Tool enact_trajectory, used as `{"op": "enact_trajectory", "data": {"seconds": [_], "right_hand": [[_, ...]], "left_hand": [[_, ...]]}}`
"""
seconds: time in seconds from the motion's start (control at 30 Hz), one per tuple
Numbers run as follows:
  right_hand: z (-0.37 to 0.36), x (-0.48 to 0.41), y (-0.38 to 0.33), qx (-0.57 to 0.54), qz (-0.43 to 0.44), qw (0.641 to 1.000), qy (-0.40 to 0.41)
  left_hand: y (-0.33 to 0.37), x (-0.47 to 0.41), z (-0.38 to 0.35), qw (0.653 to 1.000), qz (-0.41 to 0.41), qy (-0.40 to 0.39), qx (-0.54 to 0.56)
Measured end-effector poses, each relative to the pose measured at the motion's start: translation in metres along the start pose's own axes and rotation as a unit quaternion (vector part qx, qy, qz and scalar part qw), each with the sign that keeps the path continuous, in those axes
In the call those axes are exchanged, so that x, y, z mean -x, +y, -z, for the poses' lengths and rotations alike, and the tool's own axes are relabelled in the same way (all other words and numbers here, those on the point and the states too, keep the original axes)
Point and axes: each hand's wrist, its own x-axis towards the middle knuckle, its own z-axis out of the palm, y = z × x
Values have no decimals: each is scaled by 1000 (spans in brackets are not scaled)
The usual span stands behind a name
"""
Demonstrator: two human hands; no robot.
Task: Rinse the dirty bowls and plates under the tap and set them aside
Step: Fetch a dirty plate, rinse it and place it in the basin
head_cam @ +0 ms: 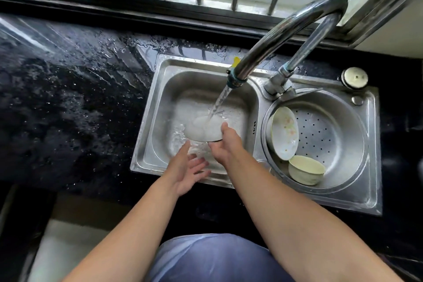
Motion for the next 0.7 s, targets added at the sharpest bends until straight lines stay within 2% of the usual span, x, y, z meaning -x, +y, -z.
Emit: {"op": "enact_trajectory", "data": {"seconds": [0.07,0.1,0.2,0.3,0.37,0.4,0.47,0.53,0.6,0.7], "right_hand": [[4,3,4,-7,-2,1000,13],[7,7,6,8,-10,1000,14],[17,20,10,72,-50,996,-11],[29,31,-7,175,-99,979,-29],[39,33,-36,278,-70,958,10],[44,32,-57,304,-26,952,33],[49,29,-108,276,79,956,66],[49,26,-161,218,152,959,98],[42,25,-204,209,164,958,110],[16,27,-234,232,136,959,88]], "left_hand": [[6,-6,-8,994,-12,-54,97],[10,-8,-13,989,-35,-54,130],[25,-12,-24,984,-97,18,150],[31,-10,-31,984,-161,52,47],[36,-5,-34,956,-253,89,-122],[40,-1,-37,923,-298,105,-220],[47,8,-41,834,-368,103,-397],[50,13,-44,715,-425,90,-548],[47,20,-45,604,-430,78,-666],[40,27,-39,493,-401,53,-770]]}}
